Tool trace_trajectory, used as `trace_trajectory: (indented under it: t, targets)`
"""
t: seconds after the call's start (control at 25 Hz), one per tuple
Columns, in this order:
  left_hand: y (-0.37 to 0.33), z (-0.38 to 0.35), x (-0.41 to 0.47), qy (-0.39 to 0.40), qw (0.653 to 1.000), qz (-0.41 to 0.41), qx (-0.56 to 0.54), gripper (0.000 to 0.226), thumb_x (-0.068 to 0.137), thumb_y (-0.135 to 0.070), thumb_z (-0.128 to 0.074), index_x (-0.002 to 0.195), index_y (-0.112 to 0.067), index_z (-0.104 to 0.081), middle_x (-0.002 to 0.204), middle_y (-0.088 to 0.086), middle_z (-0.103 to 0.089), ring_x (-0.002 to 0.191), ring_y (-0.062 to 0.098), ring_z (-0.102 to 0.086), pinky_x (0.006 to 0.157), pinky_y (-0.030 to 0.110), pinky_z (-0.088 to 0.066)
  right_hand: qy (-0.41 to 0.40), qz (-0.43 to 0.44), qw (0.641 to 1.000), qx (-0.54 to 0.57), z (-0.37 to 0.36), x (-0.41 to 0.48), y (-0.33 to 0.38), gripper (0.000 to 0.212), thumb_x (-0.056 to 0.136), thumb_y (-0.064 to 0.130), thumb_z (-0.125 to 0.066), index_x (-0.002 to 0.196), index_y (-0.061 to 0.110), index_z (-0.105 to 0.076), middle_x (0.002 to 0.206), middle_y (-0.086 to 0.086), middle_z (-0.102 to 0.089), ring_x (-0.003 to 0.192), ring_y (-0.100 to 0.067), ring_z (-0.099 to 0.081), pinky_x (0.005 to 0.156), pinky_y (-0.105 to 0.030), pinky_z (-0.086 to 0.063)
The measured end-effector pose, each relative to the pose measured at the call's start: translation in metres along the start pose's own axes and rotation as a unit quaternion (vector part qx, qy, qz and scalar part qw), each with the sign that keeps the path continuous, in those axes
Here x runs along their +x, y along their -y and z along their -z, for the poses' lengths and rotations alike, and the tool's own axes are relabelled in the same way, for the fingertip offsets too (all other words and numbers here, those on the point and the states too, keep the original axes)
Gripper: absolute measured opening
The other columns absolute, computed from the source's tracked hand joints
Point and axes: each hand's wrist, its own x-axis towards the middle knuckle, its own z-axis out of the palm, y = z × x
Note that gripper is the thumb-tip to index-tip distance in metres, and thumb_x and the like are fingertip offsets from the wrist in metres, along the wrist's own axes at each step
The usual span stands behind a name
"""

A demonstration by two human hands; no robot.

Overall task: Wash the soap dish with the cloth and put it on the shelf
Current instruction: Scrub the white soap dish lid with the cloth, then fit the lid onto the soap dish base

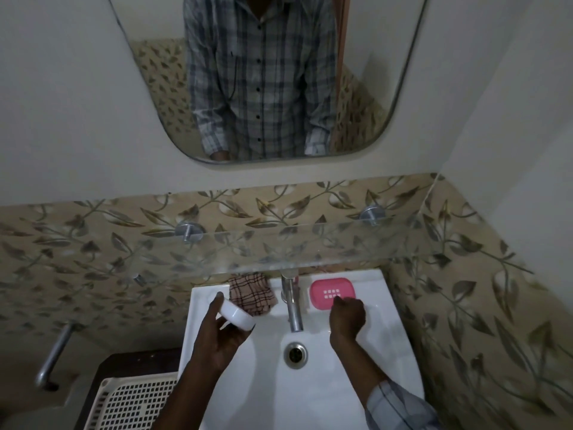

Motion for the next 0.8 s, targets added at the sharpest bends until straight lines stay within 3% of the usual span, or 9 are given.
trace_trajectory:
  t: [0.08,0.12,0.2,0.32,0.44,0.52,0.64,0.72,0.8]
  targets:
    - [0.004,0.009,0.0,-0.007,1.0,-0.007,0.001,0.067,0.068,-0.037,-0.084,0.116,0.002,-0.057,0.11,0.023,-0.067,0.092,0.038,-0.07,0.084,0.055,-0.057,0.092,-0.168,0.981,-0.011,0.001,0.022,-0.014,0.052,0.099,0.023,-0.056,0.135,-0.012,-0.044,0.132,-0.031,-0.054,0.121,-0.042,-0.056,0.097,-0.043,-0.049]
    - [0.005,0.013,-0.002,-0.002,1.0,-0.014,0.008,0.068,0.067,-0.037,-0.085,0.115,0.002,-0.058,0.104,0.024,-0.071,0.088,0.038,-0.072,0.084,0.055,-0.057,0.13,-0.186,0.973,0.048,-0.002,0.028,-0.017,0.05,0.099,0.021,-0.055,0.136,-0.011,-0.043,0.132,-0.031,-0.053,0.119,-0.043,-0.057,0.095,-0.047,-0.051]
    - [0.008,0.017,-0.006,0.012,0.999,-0.029,0.029,0.065,0.067,-0.035,-0.086,0.114,0.001,-0.062,0.091,0.023,-0.076,0.082,0.036,-0.075,0.084,0.054,-0.057,0.111,-0.205,0.958,0.169,-0.007,0.034,-0.017,0.041,0.097,0.008,-0.056,0.131,-0.014,-0.048,0.124,-0.035,-0.057,0.104,-0.045,-0.064,0.082,-0.053,-0.057]
    - [0.007,0.02,-0.006,0.003,0.996,-0.047,0.072,0.06,0.066,-0.035,-0.086,0.113,-0.004,-0.066,0.086,0.019,-0.077,0.079,0.032,-0.075,0.083,0.05,-0.058,0.054,-0.195,0.96,0.192,-0.012,0.035,-0.018,0.036,0.092,-0.004,-0.056,0.124,-0.02,-0.052,0.115,-0.039,-0.061,0.089,-0.049,-0.068,0.077,-0.059,-0.058]
    - [0.006,0.011,-0.008,-0.002,0.986,-0.064,0.154,0.047,0.074,-0.041,-0.081,0.111,-0.013,-0.071,0.092,0.016,-0.077,0.081,0.029,-0.074,0.075,0.042,-0.06,0.034,-0.106,0.988,0.111,0.0,0.029,-0.011,0.028,0.09,0.004,-0.065,0.11,-0.016,-0.064,0.101,-0.033,-0.069,0.082,-0.045,-0.071,0.077,-0.059,-0.059]
    - [0.005,-0.003,-0.014,0.013,0.97,-0.093,0.223,0.043,0.076,-0.041,-0.078,0.111,-0.016,-0.072,0.093,0.011,-0.078,0.079,0.023,-0.075,0.065,0.036,-0.059,0.032,0.011,0.998,0.062,0.014,0.016,-0.002,0.019,0.088,0.011,-0.07,0.097,-0.006,-0.068,0.093,-0.025,-0.072,0.081,-0.04,-0.071,0.078,-0.055,-0.059]
    - [0.007,-0.024,-0.024,0.048,0.927,-0.164,0.334,0.058,0.064,-0.038,-0.086,0.115,-0.016,-0.07,0.097,0.005,-0.079,0.082,0.018,-0.075,0.063,0.033,-0.057,0.017,0.207,0.978,-0.014,0.04,-0.008,0.018,0.01,0.083,0.015,-0.076,0.083,0.009,-0.068,0.08,-0.006,-0.072,0.075,-0.028,-0.068,0.07,-0.037,-0.055]
    - [0.009,-0.034,-0.028,0.079,0.907,-0.187,0.369,0.066,0.06,-0.033,-0.089,0.12,-0.016,-0.067,0.106,0.008,-0.077,0.094,0.025,-0.074,0.072,0.037,-0.059,0.064,0.26,0.964,-0.009,0.056,-0.031,0.033,0.011,0.079,0.015,-0.081,0.082,0.021,-0.072,0.074,0.004,-0.074,0.069,-0.017,-0.069,0.062,-0.032,-0.053]
    - [0.013,-0.04,-0.031,0.12,0.904,-0.178,0.369,0.064,0.064,-0.026,-0.088,0.122,-0.015,-0.065,0.111,0.01,-0.075,0.101,0.029,-0.073,0.077,0.038,-0.059,0.166,0.267,0.949,0.012,0.059,-0.056,0.046,0.018,0.075,0.016,-0.083,0.079,0.031,-0.073,0.068,0.007,-0.075,0.061,-0.009,-0.07,0.054,-0.026,-0.055]
